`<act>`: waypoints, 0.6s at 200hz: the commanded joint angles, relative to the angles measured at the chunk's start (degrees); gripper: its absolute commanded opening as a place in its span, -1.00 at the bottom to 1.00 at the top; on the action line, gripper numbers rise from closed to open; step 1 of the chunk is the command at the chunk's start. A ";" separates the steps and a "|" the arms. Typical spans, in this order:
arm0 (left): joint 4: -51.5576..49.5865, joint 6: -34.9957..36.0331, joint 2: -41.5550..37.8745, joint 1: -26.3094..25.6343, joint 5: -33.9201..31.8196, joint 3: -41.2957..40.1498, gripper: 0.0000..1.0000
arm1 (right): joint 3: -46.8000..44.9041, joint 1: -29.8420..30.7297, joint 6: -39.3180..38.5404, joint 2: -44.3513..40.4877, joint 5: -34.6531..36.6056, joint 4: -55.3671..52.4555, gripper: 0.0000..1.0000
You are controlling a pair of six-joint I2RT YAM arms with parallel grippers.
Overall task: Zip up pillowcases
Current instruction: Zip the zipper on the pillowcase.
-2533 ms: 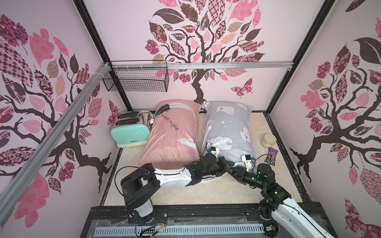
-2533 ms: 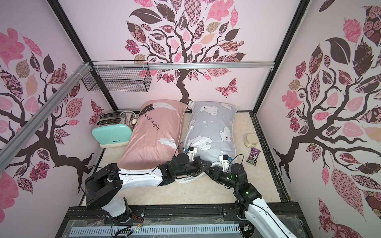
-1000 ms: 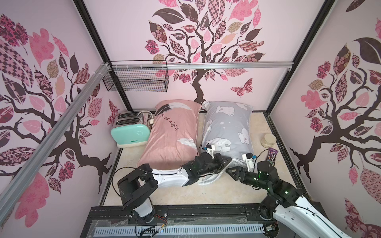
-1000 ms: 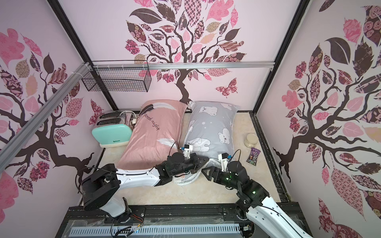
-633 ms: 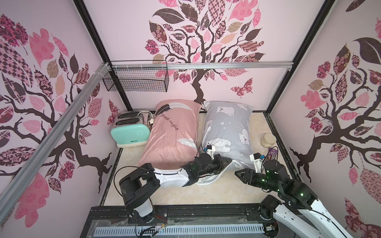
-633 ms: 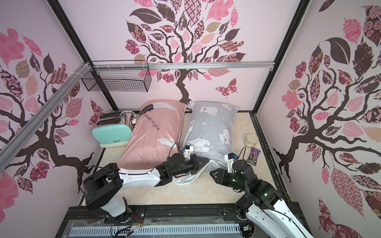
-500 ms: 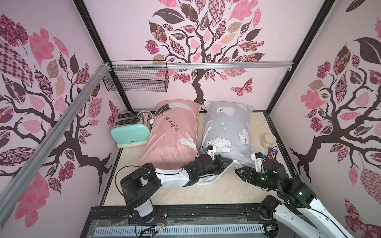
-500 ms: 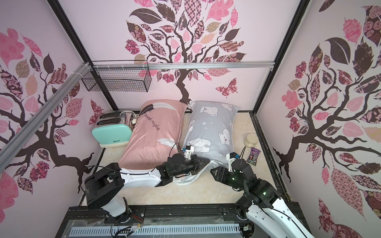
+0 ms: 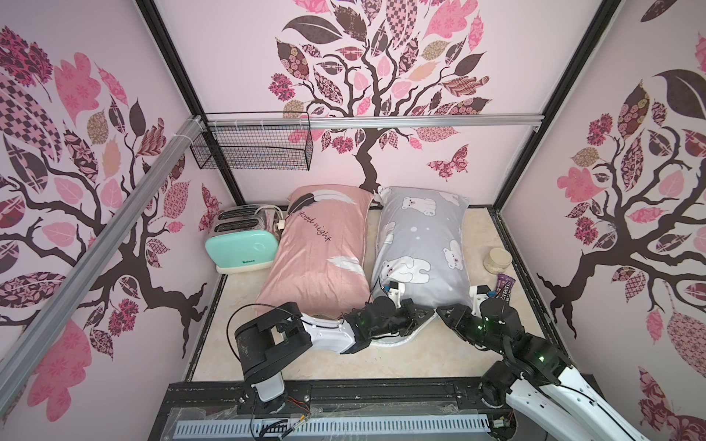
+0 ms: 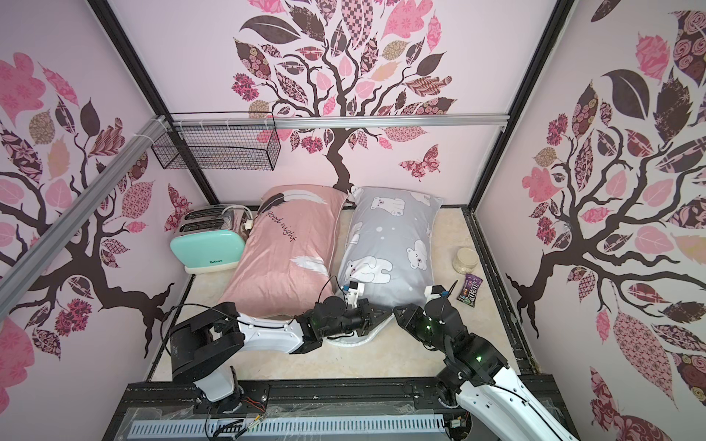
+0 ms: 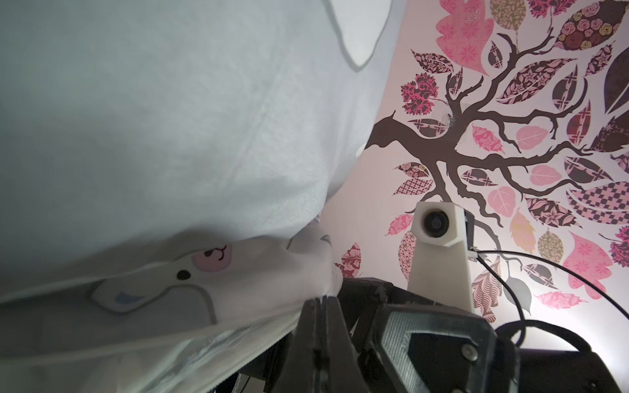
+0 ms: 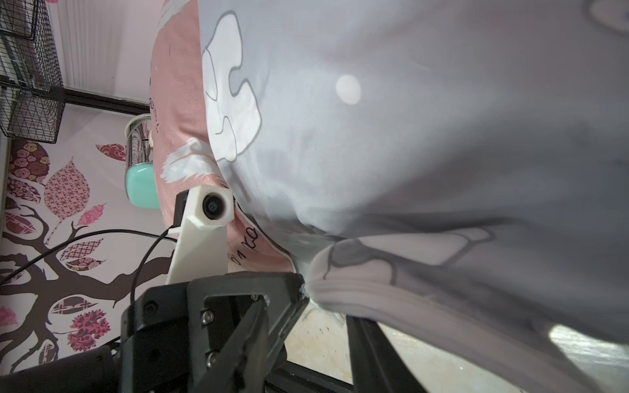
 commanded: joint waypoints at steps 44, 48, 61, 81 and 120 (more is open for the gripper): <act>3.55 -0.51 0.73 -0.71 -0.14 -1.18 -1.00 | -3.48 -1.51 1.48 1.75 0.84 4.18 -0.26; 3.61 -0.49 1.08 -0.71 -0.09 -1.05 -1.00 | -3.93 -1.70 1.70 1.71 0.68 4.61 -0.28; 4.14 -0.72 1.84 -0.86 0.00 -0.91 -1.00 | -4.64 -2.01 1.74 1.89 0.31 5.44 -0.41; 4.60 -0.85 2.46 -0.94 -0.18 -1.49 -1.00 | -4.56 -2.30 0.87 2.41 0.68 5.02 -0.65; 2.77 0.54 3.83 -1.10 -0.83 -2.03 -1.00 | -2.38 -3.67 -2.50 2.39 2.04 1.41 -1.00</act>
